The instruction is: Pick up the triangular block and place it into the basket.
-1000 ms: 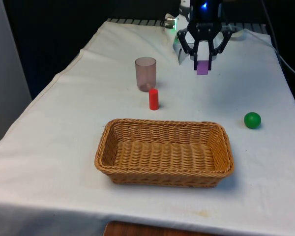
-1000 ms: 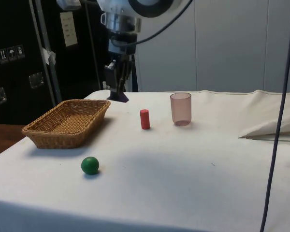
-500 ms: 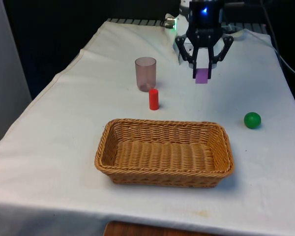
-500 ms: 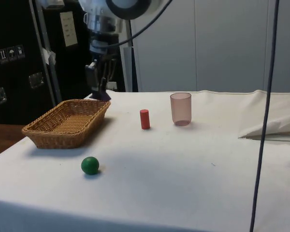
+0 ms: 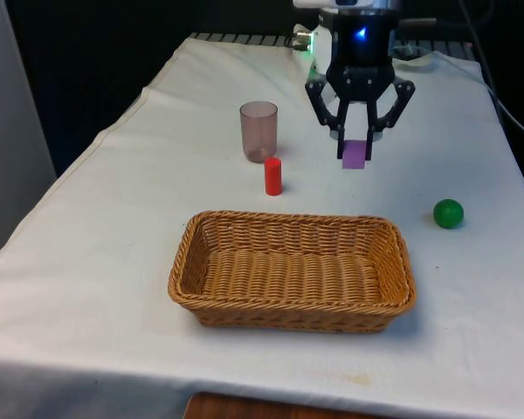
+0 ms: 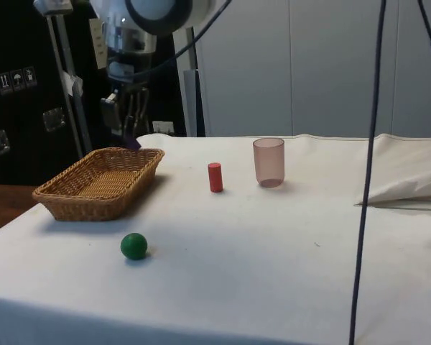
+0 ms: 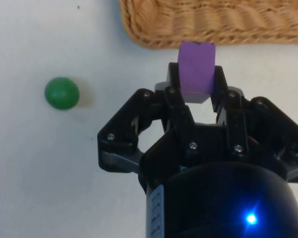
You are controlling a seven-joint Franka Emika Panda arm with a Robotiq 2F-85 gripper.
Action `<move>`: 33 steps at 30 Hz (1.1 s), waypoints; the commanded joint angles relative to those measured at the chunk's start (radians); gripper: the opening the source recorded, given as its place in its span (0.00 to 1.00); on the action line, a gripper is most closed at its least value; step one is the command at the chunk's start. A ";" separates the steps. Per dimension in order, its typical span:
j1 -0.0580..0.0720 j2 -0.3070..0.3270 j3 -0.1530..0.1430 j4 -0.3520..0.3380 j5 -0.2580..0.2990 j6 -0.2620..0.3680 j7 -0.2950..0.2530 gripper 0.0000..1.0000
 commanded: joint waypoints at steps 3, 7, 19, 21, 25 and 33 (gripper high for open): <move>-0.012 0.040 0.003 0.058 0.013 -0.020 -0.016 0.33; -0.016 0.081 -0.003 0.110 0.013 -0.027 -0.019 0.33; -0.036 0.225 -0.016 0.260 0.017 -0.022 -0.028 0.33; -0.039 0.252 -0.019 0.284 0.019 -0.018 -0.029 0.33; -0.043 0.304 -0.028 0.329 0.029 -0.008 -0.037 0.33; -0.052 0.382 -0.038 0.386 0.046 0.024 -0.048 0.33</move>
